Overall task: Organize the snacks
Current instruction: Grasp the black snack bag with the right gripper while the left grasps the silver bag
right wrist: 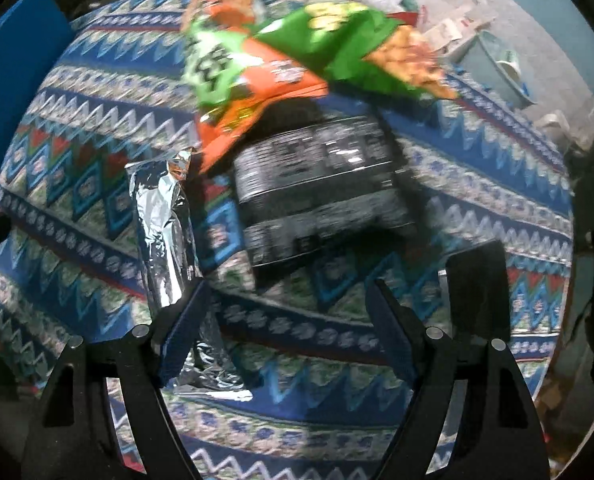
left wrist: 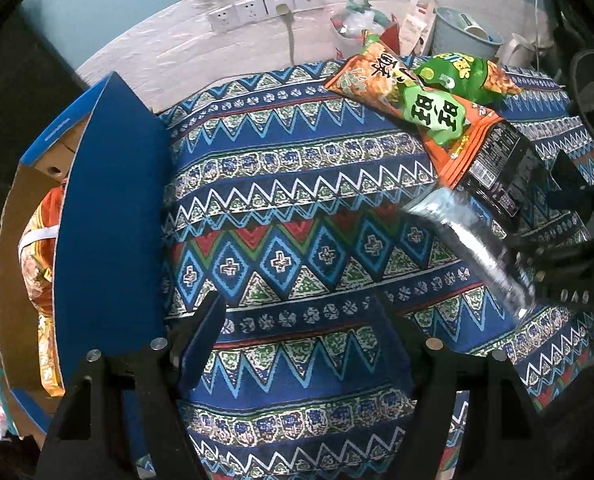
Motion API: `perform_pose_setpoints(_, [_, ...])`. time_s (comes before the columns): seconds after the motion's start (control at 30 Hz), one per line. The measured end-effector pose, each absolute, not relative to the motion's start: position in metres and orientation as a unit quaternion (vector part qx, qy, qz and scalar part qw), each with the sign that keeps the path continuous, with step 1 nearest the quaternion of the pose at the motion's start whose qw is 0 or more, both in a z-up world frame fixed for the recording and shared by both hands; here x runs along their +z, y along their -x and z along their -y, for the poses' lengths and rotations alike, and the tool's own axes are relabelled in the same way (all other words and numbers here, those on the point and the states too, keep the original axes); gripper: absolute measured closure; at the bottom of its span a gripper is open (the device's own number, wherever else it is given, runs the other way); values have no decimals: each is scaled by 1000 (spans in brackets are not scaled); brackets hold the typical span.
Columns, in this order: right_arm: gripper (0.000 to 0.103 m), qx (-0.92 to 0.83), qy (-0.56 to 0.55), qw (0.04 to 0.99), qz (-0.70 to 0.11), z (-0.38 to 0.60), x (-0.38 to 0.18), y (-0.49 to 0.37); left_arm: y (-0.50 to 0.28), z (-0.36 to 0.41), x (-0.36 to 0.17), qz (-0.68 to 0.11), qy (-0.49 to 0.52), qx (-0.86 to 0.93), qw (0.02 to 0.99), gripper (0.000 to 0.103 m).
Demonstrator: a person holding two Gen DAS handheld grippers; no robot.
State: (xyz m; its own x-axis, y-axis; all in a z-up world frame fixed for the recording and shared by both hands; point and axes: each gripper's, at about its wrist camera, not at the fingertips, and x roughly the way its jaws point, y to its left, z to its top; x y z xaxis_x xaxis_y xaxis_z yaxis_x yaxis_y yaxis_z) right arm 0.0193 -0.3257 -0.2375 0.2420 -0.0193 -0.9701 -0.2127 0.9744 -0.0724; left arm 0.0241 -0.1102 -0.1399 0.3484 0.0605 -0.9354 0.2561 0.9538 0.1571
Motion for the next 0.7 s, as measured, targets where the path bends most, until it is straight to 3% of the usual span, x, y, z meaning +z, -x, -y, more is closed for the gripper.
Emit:
perform_pose_setpoints(0.5, [22,146,37,764,-628,267,-248,4,-26,93,-155,-603,-109,-48,789,28])
perform_pose_setpoints(0.7, [22,130,41,778,-614,285,-230,-1,-25,85,-161,-637,-53,-46,767,26])
